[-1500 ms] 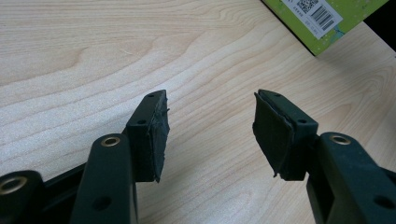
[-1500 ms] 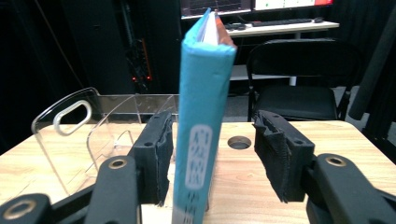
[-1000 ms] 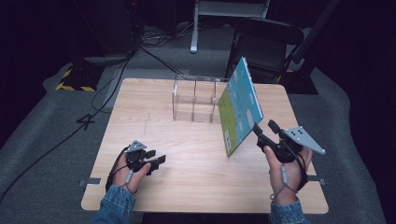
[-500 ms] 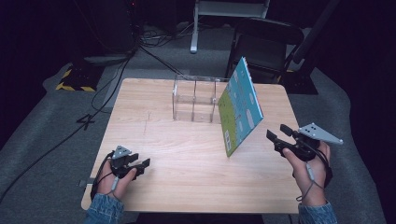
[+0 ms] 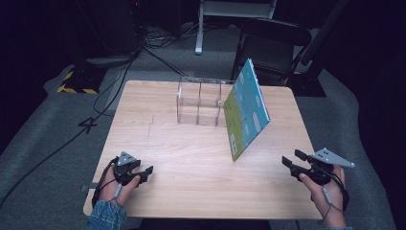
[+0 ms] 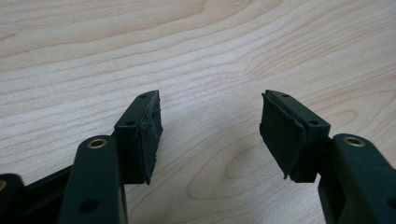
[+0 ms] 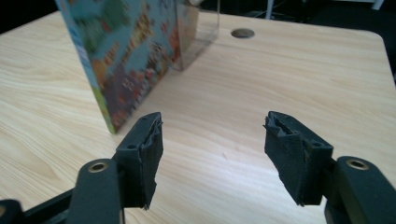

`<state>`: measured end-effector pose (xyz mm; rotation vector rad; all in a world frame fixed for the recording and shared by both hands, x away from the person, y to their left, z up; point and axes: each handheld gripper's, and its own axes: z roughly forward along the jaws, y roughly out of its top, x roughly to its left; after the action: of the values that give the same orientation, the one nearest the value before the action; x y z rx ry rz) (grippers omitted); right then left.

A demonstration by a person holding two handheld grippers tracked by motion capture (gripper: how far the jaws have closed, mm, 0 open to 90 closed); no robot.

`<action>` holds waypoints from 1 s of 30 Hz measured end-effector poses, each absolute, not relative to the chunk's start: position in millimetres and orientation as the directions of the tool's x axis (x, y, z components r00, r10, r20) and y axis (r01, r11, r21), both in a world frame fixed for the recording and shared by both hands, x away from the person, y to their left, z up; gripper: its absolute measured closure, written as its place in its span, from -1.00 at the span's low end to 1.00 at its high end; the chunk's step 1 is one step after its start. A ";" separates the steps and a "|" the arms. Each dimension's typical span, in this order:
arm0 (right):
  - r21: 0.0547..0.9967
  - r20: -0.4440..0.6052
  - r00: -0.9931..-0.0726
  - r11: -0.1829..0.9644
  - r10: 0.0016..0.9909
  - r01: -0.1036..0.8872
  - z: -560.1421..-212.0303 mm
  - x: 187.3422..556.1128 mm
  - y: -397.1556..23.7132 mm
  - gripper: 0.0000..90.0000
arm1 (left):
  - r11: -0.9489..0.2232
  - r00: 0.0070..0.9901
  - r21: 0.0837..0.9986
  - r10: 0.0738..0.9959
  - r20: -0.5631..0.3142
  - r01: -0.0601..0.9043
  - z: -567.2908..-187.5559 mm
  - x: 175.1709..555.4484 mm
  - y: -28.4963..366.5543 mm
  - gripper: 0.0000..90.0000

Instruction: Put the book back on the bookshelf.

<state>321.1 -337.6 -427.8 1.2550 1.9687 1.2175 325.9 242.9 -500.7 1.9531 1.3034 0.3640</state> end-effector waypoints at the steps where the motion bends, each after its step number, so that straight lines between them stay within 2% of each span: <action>1: 0.879 0.041 -0.438 0.176 0.898 0.444 -433.6 319.6 -342.2 -0.17 | -0.207 0.443 0.713 0.882 -0.161 0.670 -500.9 326.1 242.8 -0.14; 4: 0.876 0.009 -0.418 0.195 0.908 0.442 -450.8 317.6 -352.5 -0.18 | -0.224 0.451 0.711 0.881 -0.145 0.666 -501.8 326.8 241.4 -0.18; 8: 0.857 0.026 -0.409 0.190 0.912 0.478 -469.6 317.2 -364.9 -0.18 | -0.234 0.461 0.709 0.876 -0.143 0.665 -501.9 327.5 240.6 -0.24; 14: 0.839 0.031 -0.420 0.205 0.907 0.505 -483.0 319.9 -368.7 -0.20 | -0.246 0.474 0.719 0.871 -0.130 0.650 -504.1 329.2 239.8 -0.37; 21: 0.812 -0.016 -0.456 0.278 0.890 0.514 -492.8 322.5 -363.1 -0.27 | -0.290 0.502 0.711 0.859 -0.102 0.641 -504.1 330.4 236.7 -0.54; 26: 0.778 -0.037 -0.490 0.332 0.871 0.533 -498.6 324.1 -359.3 -0.41 | -0.320 0.511 0.703 0.856 -0.072 0.635 -504.7 329.8 231.7 -0.61; 28: 0.741 -0.073 -0.527 0.399 0.847 0.540 -502.0 324.6 -358.6 -0.52 | -0.340 0.518 0.697 0.854 -0.053 0.631 -504.9 329.6 229.2 -0.64; 30: 0.745 -0.052 -0.533 0.389 0.844 0.543 -504.6 326.2 -356.9 -0.68 | -0.354 0.521 0.694 0.853 -0.036 0.627 -505.3 329.3 227.1 -0.67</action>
<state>326.2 -356.9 -504.6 1.1938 2.2266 0.9585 329.3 227.1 -505.3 2.1011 1.1986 0.4397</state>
